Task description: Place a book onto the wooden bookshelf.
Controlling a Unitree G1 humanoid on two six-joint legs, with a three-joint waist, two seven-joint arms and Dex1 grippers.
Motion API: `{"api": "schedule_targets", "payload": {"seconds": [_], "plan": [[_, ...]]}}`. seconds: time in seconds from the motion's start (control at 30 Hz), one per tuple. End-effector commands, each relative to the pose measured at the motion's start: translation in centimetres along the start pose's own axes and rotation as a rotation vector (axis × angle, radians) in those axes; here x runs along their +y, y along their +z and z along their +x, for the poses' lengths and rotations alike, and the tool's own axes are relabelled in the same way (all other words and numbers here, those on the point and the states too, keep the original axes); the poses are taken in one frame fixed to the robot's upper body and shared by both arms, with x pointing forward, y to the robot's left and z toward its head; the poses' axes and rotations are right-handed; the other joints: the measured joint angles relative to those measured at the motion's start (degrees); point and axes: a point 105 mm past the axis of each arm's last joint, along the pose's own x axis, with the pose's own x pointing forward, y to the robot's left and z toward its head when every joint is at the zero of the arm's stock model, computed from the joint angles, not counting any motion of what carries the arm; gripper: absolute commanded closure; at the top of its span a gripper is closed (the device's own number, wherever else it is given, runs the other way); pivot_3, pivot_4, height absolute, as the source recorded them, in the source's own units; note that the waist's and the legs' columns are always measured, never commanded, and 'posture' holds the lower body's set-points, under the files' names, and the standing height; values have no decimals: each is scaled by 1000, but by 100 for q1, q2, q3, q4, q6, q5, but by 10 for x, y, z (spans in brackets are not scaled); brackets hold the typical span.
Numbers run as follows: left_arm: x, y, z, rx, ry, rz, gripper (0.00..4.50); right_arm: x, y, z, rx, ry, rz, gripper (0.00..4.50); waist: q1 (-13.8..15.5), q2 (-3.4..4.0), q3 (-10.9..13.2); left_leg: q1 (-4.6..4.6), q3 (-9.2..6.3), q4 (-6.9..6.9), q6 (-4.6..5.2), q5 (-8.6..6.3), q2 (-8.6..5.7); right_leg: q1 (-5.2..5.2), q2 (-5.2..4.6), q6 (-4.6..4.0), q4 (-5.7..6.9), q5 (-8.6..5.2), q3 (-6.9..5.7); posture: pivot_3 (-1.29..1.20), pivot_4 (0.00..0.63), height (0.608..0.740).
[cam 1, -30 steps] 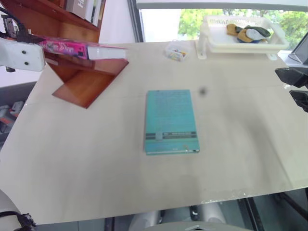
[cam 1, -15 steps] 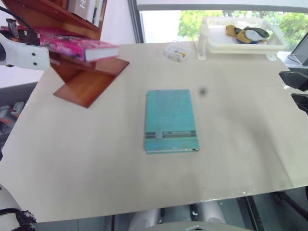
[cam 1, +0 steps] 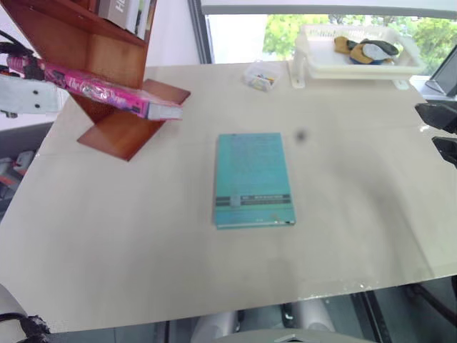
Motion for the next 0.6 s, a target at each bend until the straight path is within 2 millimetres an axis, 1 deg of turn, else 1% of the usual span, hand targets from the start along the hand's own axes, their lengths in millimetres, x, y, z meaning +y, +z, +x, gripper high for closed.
{"api": "schedule_targets", "payload": {"seconds": [0.03, 0.1, 0.17, 0.2, 0.23, 0.27, 0.3, 0.33, 0.37, 0.5, 0.6], "plan": [[-4, -16, -12, 38, 6, -63, 43, 1, 9, 2, -2, 14, -43, 0, 0, 0, 0, 0, -1, 0, 0, 0, 0, 0, 0, 0, 0, 0, 0, 0, 150, 740], [-7, -16, -12, 33, -6, -81, 43, 0, 9, 2, -2, 16, -42, 0, 0, 0, 0, 0, 0, 1, 0, 0, 0, 0, -1, 0, 0, 0, 0, 0, 150, 740], [-9, -12, -11, 8, -8, -82, 576, -1, 9, 3, -2, 19, -43, 0, 0, 0, 0, 0, -1, 2, 0, 0, 0, 0, -1, 0, 0, 0, 0, 0, 150, 740], [-9, -10, -11, -2, -11, -88, 938, -1, 9, 3, -2, 19, -43, 0, 1, -1, 0, 0, 0, 2, 0, 0, 0, 0, -2, 0, 0, 0, 0, 0, 150, 740], [-11, -9, -11, -9, -16, -95, 1474, -1, 8, 3, -2, 20, -43, 0, 1, -1, 0, 1, 0, 2, 0, 0, 0, 0, -2, 0, 0, 0, 0, 0, 150, 740], [-11, -9, -10, -10, -19, -96, 1870, -2, 8, 4, -1, 21, -43, 0, 1, -1, -1, 1, 0, 2, 0, 0, 0, 0, -2, 0, 0, 0, 0, 0, 150, 740], [-12, -9, -10, -7, -20, -96, 2097, -2, 8, 4, -1, 21, -43, 0, 2, 0, -1, 1, -1, 2, 0, 0, 0, 0, -3, 0, 0, 0, 0, 0, 150, 740], [-12, -9, -10, -3, -22, -94, 2462, -2, 8, 4, 0, 21, -44, 0, 2, 0, -1, 2, 1, 2, 0, 0, 0, 0, -4, 0, 0, 0, 1, 0, 150, 740], [-12, -11, -10, 7, -20, -85, 2702, -1, 8, 3, 0, 20, -45, 0, 2, 0, -1, 2, 0, 2, 0, 0, 0, 0, -3, 0, 0, 0, 1, 0, 150, 740], [-12, -16, -9, 47, -10, -75, 4447, 0, 8, 1, 0, 16, -50, 0, 4, 3, -3, 6, 2, 5, 0, 0, -1, 2, -3, 0, 5, 0, 2, 0, 150, 740], [-13, -18, -8, 65, -12, -66, 4447, 0, 8, 1, -1, 11, -55, 0, 1, -1, -2, 3, 1, 8, 0, 0, 0, 2, -1, 0, 5, 0, 1, 0, 150, 740]]}}
